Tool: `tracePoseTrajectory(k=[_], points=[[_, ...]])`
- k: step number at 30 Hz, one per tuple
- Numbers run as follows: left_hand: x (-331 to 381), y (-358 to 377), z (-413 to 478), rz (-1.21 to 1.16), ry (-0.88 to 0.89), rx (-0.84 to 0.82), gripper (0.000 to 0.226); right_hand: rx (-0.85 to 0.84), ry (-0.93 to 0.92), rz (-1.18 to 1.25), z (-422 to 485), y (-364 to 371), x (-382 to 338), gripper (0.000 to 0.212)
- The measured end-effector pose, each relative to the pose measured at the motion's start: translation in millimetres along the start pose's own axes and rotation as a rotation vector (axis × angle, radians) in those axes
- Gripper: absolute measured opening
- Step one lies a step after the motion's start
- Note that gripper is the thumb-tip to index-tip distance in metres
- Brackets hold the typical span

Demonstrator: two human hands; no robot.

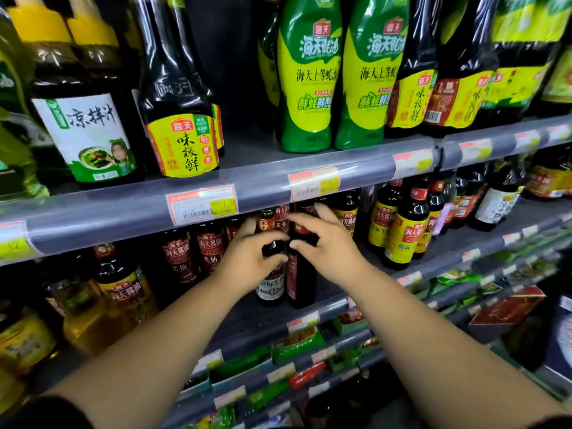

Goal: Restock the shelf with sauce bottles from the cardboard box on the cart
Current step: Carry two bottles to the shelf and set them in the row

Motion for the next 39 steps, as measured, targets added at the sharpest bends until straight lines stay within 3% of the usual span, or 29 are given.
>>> tracePoseTrajectory(k=[3,9,13,16,19,27,31,39], points=[[-12,8,-6,-0.033,-0.035,-0.009,0.050,-0.006,-0.001,-0.019,-4,10,6,0.057],[-16,21,-22,0.033,-0.032,-0.040,0.071,-0.027,0.025,-0.112,-37,40,28,0.104],[-14,26,-41,0.105,0.007,-0.006,0.097,0.042,0.219,0.069,-54,50,57,0.110],[-31,29,-51,0.001,-0.108,0.038,0.111,0.037,0.376,0.287,-52,53,80,0.108],[-47,36,-55,-0.120,-0.223,0.039,0.120,-0.024,0.423,0.292,-44,57,92,0.096],[-53,42,-40,-0.060,-0.285,0.113,0.117,-0.033,0.376,0.210,-39,58,93,0.108],[-57,43,-34,-0.020,-0.294,0.121,0.117,0.034,0.278,0.007,-39,49,84,0.113],[-57,43,-37,-0.003,-0.292,0.124,0.118,0.006,0.304,0.008,-37,57,94,0.114]])
Point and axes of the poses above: each hand's wrist, its own z-axis towards the middle knuckle, its own y-axis out of the palm, x = y × z, the point moved 10 cm from there along z, towards the middle knuckle, and after that the axes turned 7 degrees about y, right-handed, at the moved point
